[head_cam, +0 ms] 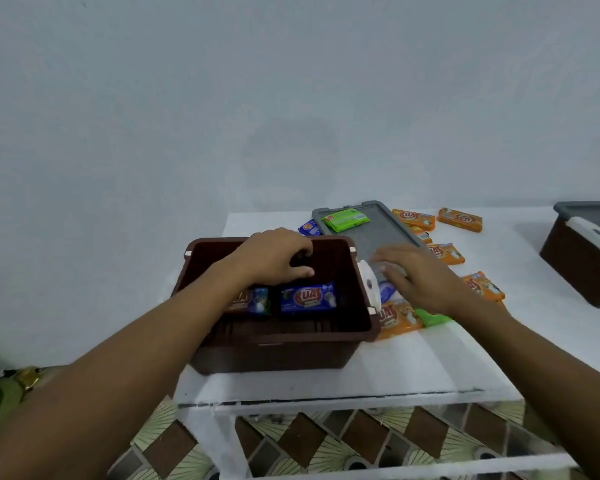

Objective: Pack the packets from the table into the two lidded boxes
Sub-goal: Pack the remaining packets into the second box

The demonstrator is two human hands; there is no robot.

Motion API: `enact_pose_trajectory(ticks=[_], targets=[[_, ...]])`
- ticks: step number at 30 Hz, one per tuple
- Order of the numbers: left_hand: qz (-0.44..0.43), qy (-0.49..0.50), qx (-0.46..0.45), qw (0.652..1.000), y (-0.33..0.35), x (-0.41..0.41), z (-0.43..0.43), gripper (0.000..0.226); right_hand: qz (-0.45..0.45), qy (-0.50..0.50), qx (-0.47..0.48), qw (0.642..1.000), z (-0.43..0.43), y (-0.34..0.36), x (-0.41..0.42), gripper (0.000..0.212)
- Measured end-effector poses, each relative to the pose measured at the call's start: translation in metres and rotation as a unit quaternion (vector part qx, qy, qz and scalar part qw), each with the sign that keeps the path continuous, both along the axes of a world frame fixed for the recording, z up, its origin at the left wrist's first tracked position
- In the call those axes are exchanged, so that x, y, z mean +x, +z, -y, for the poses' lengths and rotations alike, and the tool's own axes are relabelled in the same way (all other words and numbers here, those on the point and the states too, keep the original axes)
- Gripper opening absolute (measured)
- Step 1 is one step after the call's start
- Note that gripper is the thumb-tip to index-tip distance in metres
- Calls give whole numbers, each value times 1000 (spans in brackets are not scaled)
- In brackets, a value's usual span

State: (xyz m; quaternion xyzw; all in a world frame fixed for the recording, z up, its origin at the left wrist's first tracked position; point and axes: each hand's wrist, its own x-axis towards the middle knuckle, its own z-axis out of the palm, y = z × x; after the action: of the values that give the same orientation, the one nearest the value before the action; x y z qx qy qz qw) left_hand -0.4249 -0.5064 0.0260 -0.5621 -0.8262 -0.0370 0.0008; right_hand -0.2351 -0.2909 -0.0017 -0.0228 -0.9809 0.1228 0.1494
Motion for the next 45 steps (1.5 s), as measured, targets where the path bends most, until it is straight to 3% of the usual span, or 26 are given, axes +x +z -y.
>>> enact_pose_trajectory(ticks=[5, 7, 10, 14, 19, 23, 26, 30, 35, 39, 42, 45], targets=[[-14, -55, 96, 994, 9, 51, -56, 31, 119, -143, 58, 981, -72, -45, 81, 36], [-28, -78, 104, 991, 10, 75, -82, 34, 146, -186, 73, 969, -89, -59, 112, 54], [-67, -96, 43, 992, 1, 113, -121, 40, 165, -176, 54, 969, -99, -81, 142, 78], [-59, -29, -72, 995, -35, 154, -159, 41, 97, -203, -93, 970, -107, -91, 154, 94], [-56, 70, -151, 984, -78, 178, -176, 41, 108, -236, -31, 965, -123, -91, 158, 90], [-13, 114, -119, 986, -89, 176, -172, 47, 114, -192, -14, 975, -137, -78, 141, 74], [37, 99, -85, 991, -83, 175, -169, 61, 187, -148, -3, 971, -149, -64, 117, 80], [169, 75, 34, 982, -55, 180, -168, 71, 283, -107, 6, 953, -157, -53, 95, 89], [312, 50, 155, 936, -25, 185, -167, 61, 243, -101, 69, 962, -160, -48, 93, 75], [361, 41, 256, 896, 10, 169, -157, 53, 174, -111, -44, 977, -151, -37, 93, 77], [340, 30, 295, 893, 39, 142, -134, 52, 97, -98, -112, 984, -129, -12, 82, 73], [283, 38, 288, 914, 62, 108, -100, 56, 59, -77, -154, 983, -100, 14, 62, 61]])
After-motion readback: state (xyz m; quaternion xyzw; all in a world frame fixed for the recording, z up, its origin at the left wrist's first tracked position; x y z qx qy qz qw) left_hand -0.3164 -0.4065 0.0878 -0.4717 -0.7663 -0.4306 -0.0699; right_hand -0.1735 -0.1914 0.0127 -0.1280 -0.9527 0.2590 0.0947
